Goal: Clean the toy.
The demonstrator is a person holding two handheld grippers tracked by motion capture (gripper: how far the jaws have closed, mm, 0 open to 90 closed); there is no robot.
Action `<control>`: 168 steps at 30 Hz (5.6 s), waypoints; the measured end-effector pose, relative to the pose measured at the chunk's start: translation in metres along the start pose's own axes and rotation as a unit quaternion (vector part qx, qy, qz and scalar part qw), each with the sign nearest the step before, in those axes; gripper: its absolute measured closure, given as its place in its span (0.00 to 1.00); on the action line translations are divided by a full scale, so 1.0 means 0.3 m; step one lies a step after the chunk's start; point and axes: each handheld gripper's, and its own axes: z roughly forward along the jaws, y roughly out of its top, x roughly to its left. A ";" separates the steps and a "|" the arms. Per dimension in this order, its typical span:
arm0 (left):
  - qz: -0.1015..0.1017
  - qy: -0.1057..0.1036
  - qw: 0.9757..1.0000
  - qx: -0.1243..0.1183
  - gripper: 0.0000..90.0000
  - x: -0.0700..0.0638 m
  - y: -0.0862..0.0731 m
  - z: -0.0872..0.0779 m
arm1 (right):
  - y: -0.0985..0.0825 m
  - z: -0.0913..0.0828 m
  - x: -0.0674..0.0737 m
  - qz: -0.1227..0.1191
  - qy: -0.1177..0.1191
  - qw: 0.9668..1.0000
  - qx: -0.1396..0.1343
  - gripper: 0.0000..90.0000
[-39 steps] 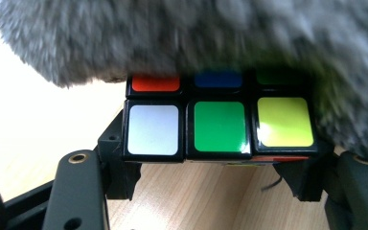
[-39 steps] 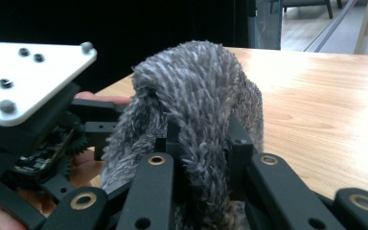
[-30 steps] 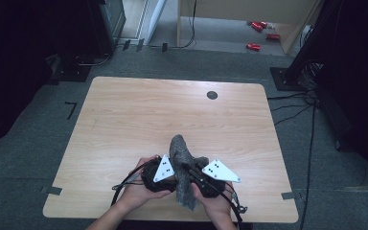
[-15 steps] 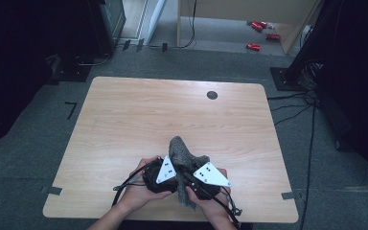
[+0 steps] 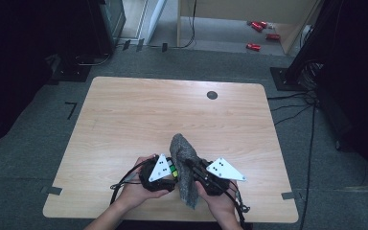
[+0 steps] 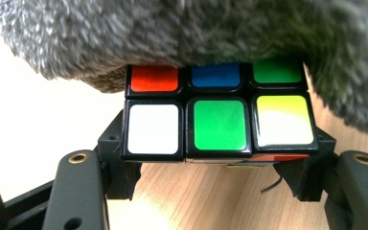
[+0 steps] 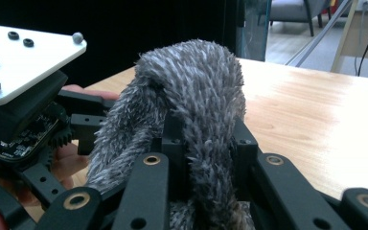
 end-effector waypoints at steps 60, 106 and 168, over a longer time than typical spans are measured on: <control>0.002 -0.008 0.997 -0.072 0.39 0.015 -0.005 -0.045 | 0.025 -0.045 -0.037 0.055 0.011 0.998 -0.041 0.85; -0.034 -0.035 0.994 -0.096 0.39 0.041 -0.018 -0.059 | -0.004 -0.015 -0.036 0.056 0.007 0.998 -0.004 0.83; -0.146 -0.057 0.973 -0.167 0.39 0.077 0.019 -0.125 | -0.106 0.068 0.035 -0.012 0.070 0.997 0.036 0.79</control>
